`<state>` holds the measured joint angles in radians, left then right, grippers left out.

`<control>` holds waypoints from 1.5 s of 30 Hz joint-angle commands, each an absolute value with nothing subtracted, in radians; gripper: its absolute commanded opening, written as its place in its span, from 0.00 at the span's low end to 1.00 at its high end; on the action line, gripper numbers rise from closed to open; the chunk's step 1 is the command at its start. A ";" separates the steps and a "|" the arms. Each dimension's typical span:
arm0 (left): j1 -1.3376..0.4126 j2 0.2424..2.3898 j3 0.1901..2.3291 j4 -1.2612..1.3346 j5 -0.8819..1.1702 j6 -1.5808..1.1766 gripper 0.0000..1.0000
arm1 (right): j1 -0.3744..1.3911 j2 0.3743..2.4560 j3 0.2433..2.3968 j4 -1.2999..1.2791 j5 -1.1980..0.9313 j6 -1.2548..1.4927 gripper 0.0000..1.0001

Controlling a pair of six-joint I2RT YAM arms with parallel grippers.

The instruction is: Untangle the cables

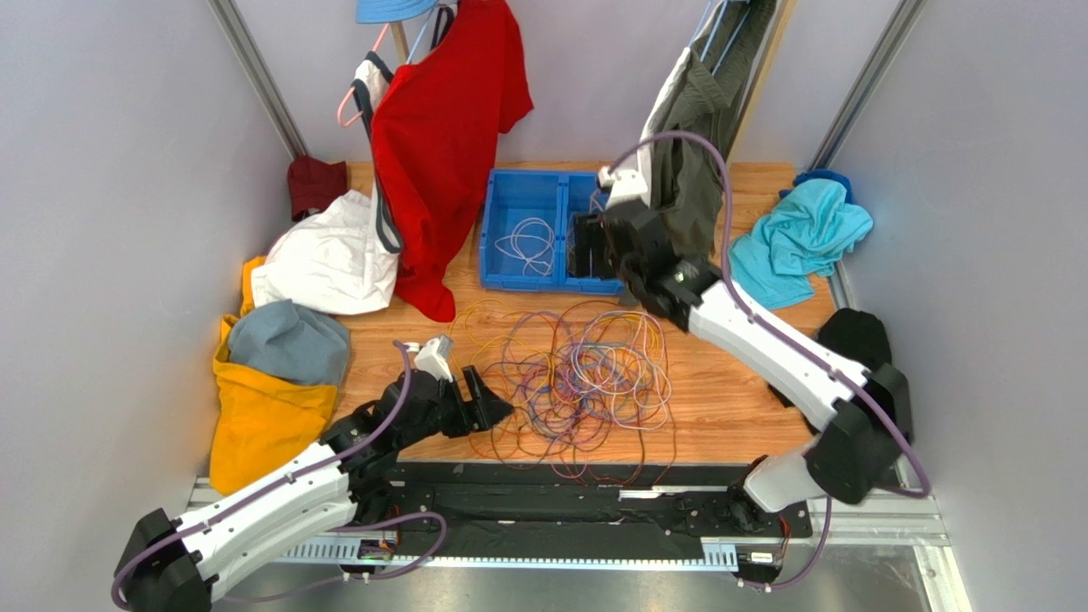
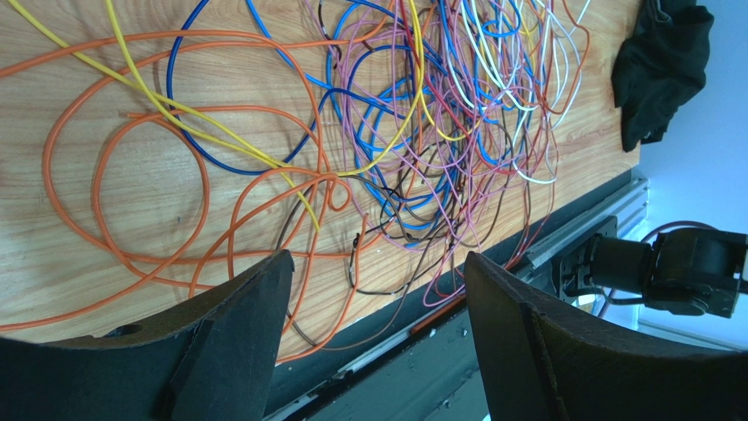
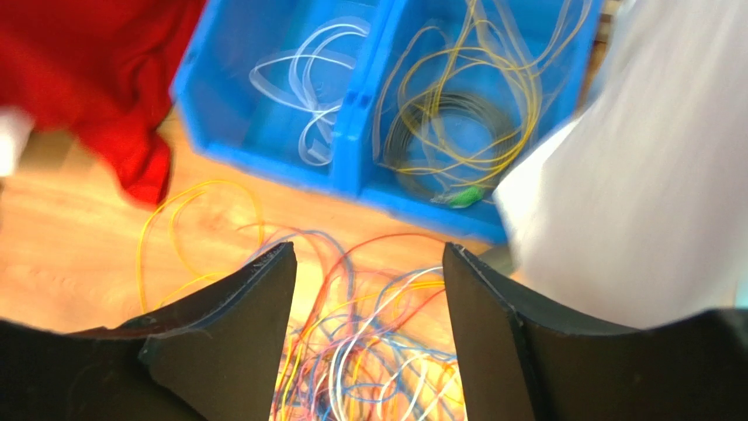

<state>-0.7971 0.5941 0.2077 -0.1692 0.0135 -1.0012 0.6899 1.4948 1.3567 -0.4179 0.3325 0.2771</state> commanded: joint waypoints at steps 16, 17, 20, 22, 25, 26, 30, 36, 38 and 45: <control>-0.801 0.779 0.276 -0.040 0.031 -1.014 0.79 | 0.767 1.169 0.701 -0.278 0.558 0.453 0.60; -0.801 0.779 0.275 -0.041 0.032 -1.012 0.79 | 0.764 1.190 0.709 -0.279 0.572 0.448 0.58; -0.801 0.770 0.267 -0.054 0.026 -1.012 0.78 | 0.744 1.275 0.715 -0.276 0.581 0.459 0.51; -0.801 0.764 0.264 -0.057 0.018 -1.012 0.79 | 0.729 1.319 0.713 -0.261 0.578 0.465 0.45; -0.801 0.761 0.262 -0.061 0.014 -1.009 0.78 | 0.724 1.359 0.713 -0.218 0.572 0.462 0.34; -0.801 0.761 0.262 -0.060 0.014 -1.008 0.78 | 0.723 1.368 0.716 -0.209 0.572 0.459 0.29; -0.801 0.759 0.262 -0.064 0.014 -1.006 0.78 | 0.715 1.404 0.744 -0.213 0.581 0.449 0.07; -0.801 0.709 0.258 -0.087 0.002 -1.003 0.78 | 0.808 1.122 0.722 -0.251 0.578 0.434 0.00; -0.801 0.671 0.258 -0.090 0.002 -1.000 0.78 | 0.906 1.021 0.758 -0.270 0.542 0.407 0.00; -0.801 0.508 0.278 -0.121 -0.080 -0.965 0.80 | 1.117 0.889 1.101 -0.349 0.293 0.354 0.00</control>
<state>-0.7971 0.5858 0.2352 -0.1108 -0.0296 -1.0004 1.0676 0.8616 0.8871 -0.3119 0.4412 0.3923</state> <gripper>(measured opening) 0.798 0.011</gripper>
